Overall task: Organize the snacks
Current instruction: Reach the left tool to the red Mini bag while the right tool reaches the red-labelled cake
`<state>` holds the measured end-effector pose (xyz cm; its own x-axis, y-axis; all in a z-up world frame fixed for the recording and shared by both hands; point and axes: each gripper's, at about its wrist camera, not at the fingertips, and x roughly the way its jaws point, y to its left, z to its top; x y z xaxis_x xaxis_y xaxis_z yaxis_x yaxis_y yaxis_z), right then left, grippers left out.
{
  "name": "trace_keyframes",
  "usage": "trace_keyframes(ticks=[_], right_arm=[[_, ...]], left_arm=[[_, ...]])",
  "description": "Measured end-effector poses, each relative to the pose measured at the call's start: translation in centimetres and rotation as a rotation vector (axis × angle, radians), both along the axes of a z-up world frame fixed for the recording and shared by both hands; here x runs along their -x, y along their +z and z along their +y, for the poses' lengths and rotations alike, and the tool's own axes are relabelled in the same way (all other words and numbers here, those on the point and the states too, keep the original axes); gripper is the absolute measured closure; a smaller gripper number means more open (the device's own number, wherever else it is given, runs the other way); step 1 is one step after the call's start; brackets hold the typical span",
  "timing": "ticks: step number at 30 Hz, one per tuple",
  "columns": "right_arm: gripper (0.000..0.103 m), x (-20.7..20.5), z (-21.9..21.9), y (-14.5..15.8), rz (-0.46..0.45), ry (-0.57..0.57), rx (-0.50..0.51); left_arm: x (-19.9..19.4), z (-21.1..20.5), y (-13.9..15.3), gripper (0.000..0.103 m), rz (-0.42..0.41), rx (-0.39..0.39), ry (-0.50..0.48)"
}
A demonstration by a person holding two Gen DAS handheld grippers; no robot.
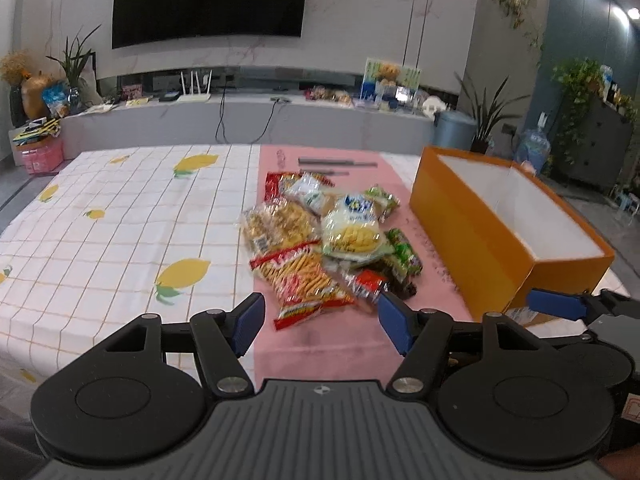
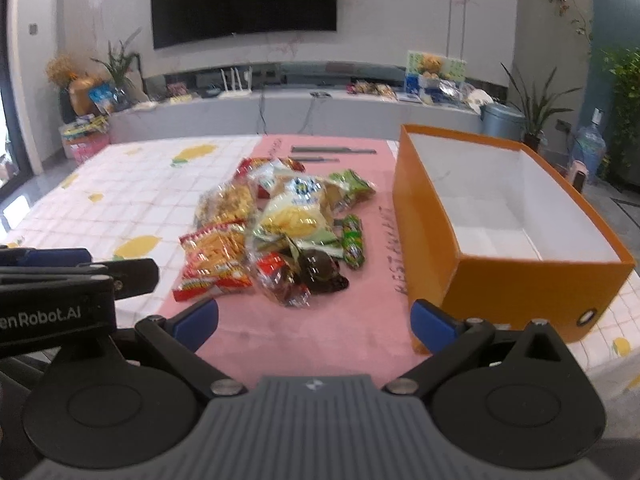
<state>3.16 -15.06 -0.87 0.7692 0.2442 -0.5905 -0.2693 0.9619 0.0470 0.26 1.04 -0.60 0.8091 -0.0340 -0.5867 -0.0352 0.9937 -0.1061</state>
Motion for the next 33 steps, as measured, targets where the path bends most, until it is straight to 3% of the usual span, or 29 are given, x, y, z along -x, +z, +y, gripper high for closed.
trace_keyframes(ticks=[4, 8, 13, 15, 18, 21, 27, 31, 33], right_arm=[[0.003, -0.4, -1.3, -0.1, -0.08, 0.084, -0.103], [0.003, -2.1, -1.7, -0.1, -0.086, 0.092, -0.103], [0.003, -4.7, -1.6, -0.3, -0.097, 0.071, -0.186], [0.003, -5.6, -0.8, -0.6, -0.124, 0.071, -0.139], [0.003, -6.3, 0.9, -1.9, -0.213, 0.165, -0.027], [0.003, -8.0, 2.2, -3.7, -0.159, 0.224, 0.067], [0.003, -11.3, 3.1, -7.3, 0.029, 0.197, -0.009], [0.006, -11.0, 4.5, -8.3, 0.009, 0.214, 0.051], [0.016, -10.7, 5.0, -8.6, -0.008, 0.221, 0.094]], left_arm=[[-0.9, 1.0, 0.9, 0.027, 0.022, 0.094, -0.057], [-1.9, 2.0, 2.3, 0.027, -0.045, 0.05, -0.075], [-4.1, 3.5, 3.9, 0.027, -0.099, 0.009, -0.09], [-5.1, 3.7, 3.9, 0.015, -0.077, -0.019, -0.081], [-6.1, 3.7, 3.1, 0.012, -0.092, -0.089, -0.055], [-6.7, 4.2, 1.3, 0.008, -0.098, -0.087, -0.033], [-7.6, 6.1, -2.2, 0.008, 0.001, -0.005, -0.059], [-7.7, 6.6, -3.4, 0.008, 0.029, -0.015, -0.057], [-7.6, 6.6, -3.7, 0.008, 0.044, -0.032, -0.051]])
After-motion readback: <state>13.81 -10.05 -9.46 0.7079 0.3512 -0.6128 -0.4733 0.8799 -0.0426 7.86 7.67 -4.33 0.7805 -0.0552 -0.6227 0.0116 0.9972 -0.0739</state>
